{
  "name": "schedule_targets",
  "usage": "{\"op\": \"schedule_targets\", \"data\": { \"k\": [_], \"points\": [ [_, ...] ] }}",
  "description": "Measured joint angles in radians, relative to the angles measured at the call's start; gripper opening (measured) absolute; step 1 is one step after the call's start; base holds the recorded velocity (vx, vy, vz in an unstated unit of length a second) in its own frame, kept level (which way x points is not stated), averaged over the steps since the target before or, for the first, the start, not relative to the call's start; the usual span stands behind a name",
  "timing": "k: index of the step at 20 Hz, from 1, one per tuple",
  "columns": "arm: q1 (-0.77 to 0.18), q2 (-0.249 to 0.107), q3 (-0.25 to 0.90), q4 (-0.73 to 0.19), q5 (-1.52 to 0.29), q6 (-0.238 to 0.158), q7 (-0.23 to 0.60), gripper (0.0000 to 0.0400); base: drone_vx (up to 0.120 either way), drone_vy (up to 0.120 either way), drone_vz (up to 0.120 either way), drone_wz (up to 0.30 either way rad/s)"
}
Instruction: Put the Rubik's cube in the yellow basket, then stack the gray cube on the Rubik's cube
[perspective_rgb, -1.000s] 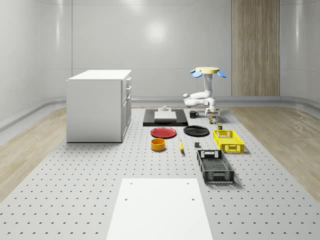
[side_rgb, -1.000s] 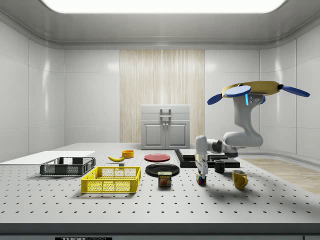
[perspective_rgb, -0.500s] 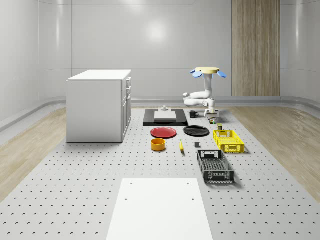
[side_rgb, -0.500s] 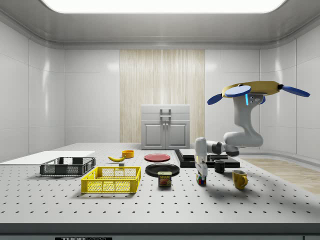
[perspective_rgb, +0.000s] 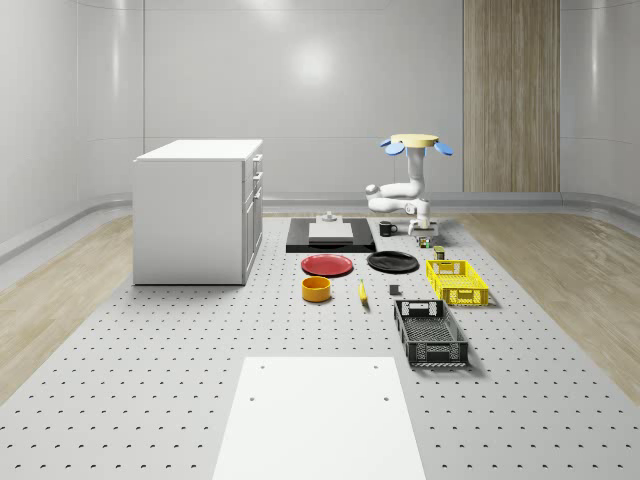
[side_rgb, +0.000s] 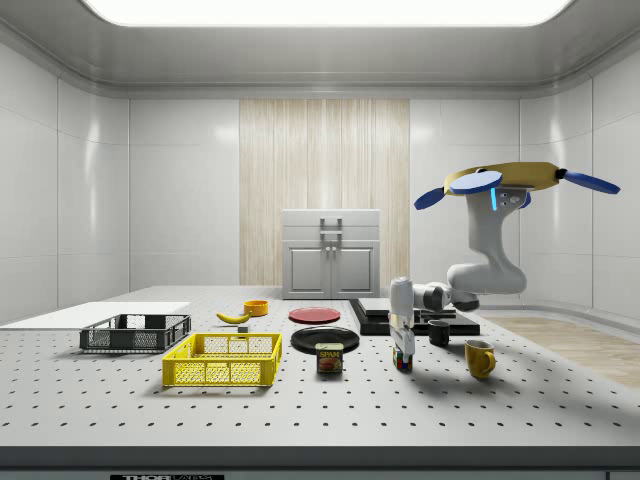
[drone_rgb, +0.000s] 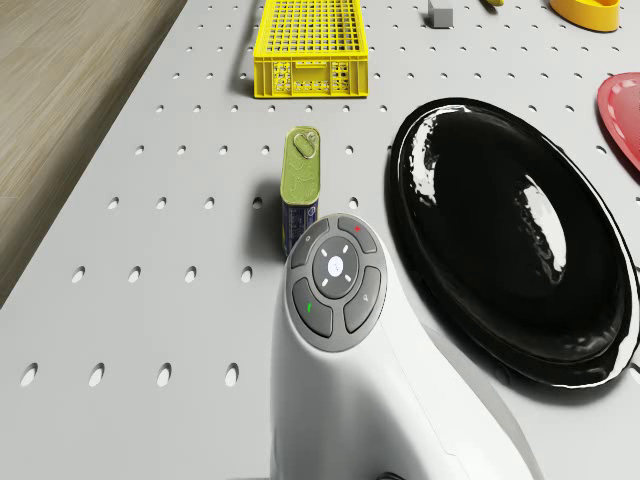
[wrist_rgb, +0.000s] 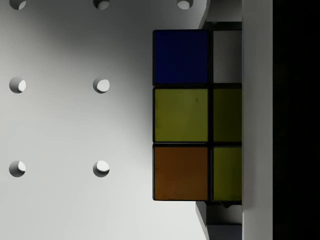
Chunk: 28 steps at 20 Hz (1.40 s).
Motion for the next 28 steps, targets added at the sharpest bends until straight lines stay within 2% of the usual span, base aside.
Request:
{"op": "schedule_targets", "data": {
  "k": [4,12,17,28],
  "points": [
    [-0.003,-0.009,0.0,0.001,0.002,0.01,0.002,0.0332,0.0,0.0,0.0,0.0],
    [-0.009,-0.025,0.002,0.002,0.008,0.024,0.005,0.0335,0.0,0.0,0.0,0.0],
    [-0.012,-0.03,0.047,-0.006,0.054,0.015,0.014,0.0327,0.0,0.0,0.008,0.0],
    [-0.021,-0.053,0.123,-0.015,0.136,0.017,0.027,0.0322,0.0,0.0,0.12,0.0]
  ]
}}
